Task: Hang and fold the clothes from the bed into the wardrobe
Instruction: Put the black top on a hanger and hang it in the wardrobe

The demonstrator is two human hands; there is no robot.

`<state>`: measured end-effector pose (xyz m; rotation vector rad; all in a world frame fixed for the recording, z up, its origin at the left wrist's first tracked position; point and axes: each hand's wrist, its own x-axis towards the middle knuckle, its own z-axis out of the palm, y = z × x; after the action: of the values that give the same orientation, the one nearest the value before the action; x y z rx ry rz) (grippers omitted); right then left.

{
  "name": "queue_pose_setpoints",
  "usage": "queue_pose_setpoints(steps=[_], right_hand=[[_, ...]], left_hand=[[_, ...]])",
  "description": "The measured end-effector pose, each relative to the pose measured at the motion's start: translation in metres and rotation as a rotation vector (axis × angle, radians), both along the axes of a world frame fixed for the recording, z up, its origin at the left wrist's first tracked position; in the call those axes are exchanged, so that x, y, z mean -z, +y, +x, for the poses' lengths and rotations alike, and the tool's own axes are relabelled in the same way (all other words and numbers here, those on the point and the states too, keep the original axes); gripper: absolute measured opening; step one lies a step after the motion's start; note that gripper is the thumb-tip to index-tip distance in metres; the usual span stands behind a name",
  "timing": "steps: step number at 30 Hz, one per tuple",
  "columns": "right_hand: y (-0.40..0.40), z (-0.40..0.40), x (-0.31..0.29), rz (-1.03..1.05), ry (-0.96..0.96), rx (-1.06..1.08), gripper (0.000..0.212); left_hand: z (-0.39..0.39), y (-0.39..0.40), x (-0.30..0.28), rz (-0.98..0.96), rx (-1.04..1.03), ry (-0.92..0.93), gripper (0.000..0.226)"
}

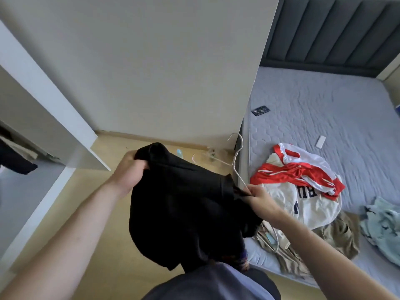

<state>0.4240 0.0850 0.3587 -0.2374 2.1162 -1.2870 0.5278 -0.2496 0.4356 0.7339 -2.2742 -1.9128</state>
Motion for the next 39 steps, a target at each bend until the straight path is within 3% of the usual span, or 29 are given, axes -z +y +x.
queue_pose_setpoints(steps=[4, 6, 8, 11, 13, 15, 19, 25, 28, 33, 35, 39], right_hand=[[-0.002, -0.009, -0.043, -0.120, 0.014, -0.003, 0.040], [-0.010, -0.009, -0.060, -0.168, 0.003, -0.036, 0.041], [-0.022, -0.003, -0.073, -0.194, -0.010, -0.044, 0.041], [-0.040, 0.004, -0.083, -0.208, 0.007, 0.010, 0.047], [-0.048, 0.006, -0.087, -0.197, 0.019, 0.040, 0.045], [-0.051, 0.007, -0.091, -0.168, 0.040, 0.023, 0.044], [-0.051, 0.011, -0.095, -0.102, 0.064, -0.034, 0.046], [-0.038, 0.012, -0.090, -0.085, 0.042, -0.002, 0.047], [-0.035, 0.017, -0.086, -0.044, 0.095, -0.037, 0.046], [-0.013, 0.016, -0.079, 0.247, 0.504, -0.037, 0.041], [-0.003, 0.014, -0.074, 0.332, 0.569, 0.005, 0.035], [0.007, 0.010, -0.070, 0.301, 0.567, 0.115, 0.042]], left_hand=[[0.009, -0.022, 0.040, -0.259, -0.150, -0.137, 0.012], [0.013, -0.015, 0.057, -0.387, -0.224, -0.211, 0.012], [0.018, 0.006, 0.066, -0.460, -0.233, -0.207, 0.027], [0.024, 0.053, 0.068, -0.268, 0.071, -0.169, 0.024], [0.026, 0.085, 0.065, -0.049, 0.372, -0.247, 0.037], [0.024, 0.111, 0.068, 0.008, 0.493, -0.263, 0.052], [0.008, 0.134, 0.074, -0.246, 0.286, -0.180, 0.029], [-0.009, 0.135, 0.075, -0.567, 0.259, -0.199, 0.003], [-0.023, 0.130, 0.078, -0.581, 0.282, -0.228, 0.013], [-0.051, 0.104, 0.063, -0.342, 0.035, -0.186, 0.019], [-0.053, 0.099, 0.054, -0.375, 0.026, -0.072, 0.021], [-0.036, 0.094, 0.043, -0.690, 0.333, 0.097, 0.025]])
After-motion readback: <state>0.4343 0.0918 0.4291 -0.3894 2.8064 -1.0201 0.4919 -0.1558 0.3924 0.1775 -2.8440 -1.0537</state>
